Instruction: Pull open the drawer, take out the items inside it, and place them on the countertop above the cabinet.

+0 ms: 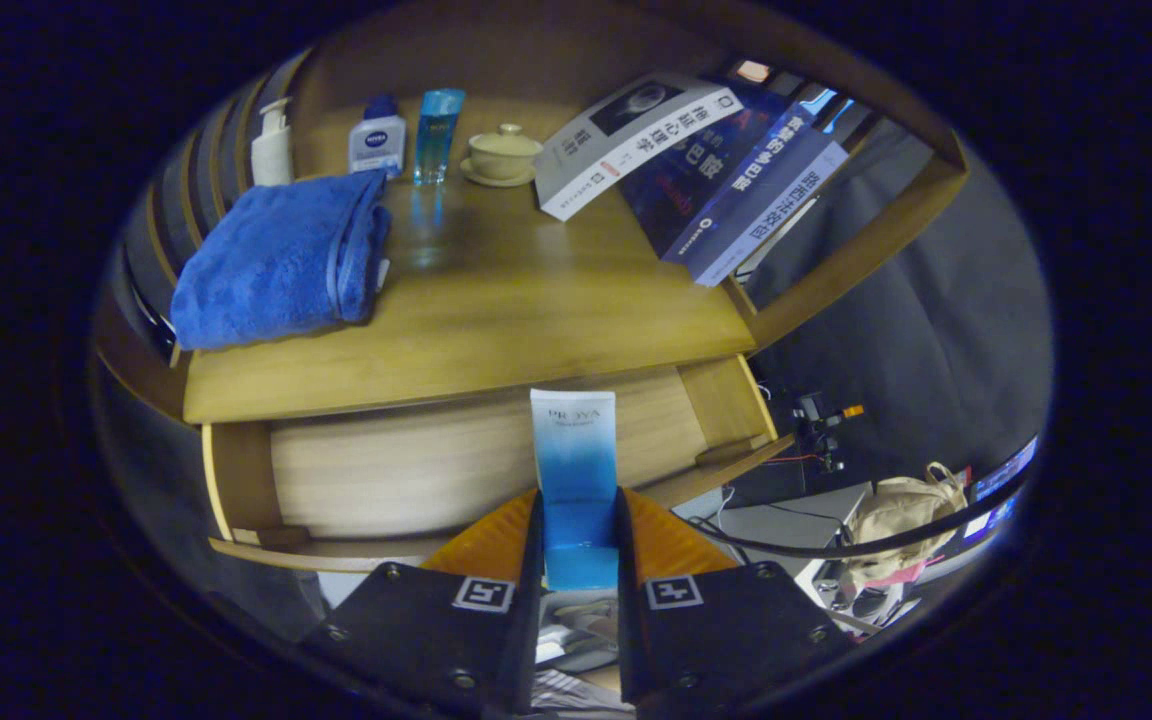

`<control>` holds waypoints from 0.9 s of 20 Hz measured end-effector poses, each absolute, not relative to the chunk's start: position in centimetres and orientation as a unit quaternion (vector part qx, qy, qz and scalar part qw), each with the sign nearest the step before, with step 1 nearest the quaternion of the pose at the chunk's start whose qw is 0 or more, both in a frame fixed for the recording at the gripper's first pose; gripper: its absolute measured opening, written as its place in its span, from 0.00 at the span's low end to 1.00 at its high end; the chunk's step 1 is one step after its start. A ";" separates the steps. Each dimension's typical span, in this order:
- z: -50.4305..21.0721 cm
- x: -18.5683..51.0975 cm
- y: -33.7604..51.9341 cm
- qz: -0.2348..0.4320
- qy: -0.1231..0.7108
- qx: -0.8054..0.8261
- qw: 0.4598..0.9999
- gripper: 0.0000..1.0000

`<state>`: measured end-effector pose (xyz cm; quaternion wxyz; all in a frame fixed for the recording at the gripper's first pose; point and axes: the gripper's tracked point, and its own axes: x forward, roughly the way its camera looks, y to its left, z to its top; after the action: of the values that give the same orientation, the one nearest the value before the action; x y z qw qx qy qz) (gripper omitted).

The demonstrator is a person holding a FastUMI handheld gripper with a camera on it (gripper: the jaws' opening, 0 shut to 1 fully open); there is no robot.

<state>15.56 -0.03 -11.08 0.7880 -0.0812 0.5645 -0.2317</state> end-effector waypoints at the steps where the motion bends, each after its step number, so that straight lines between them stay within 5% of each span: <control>1: -10.6 16.0 0.0 -0.230 0.555 -0.080 0.795 0.33; 18: -13.8 29.9 -0.3 -0.149 0.540 -0.024 0.828 0.33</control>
<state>29.87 -0.32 -13.79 0.8280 -0.0238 0.5401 -0.1488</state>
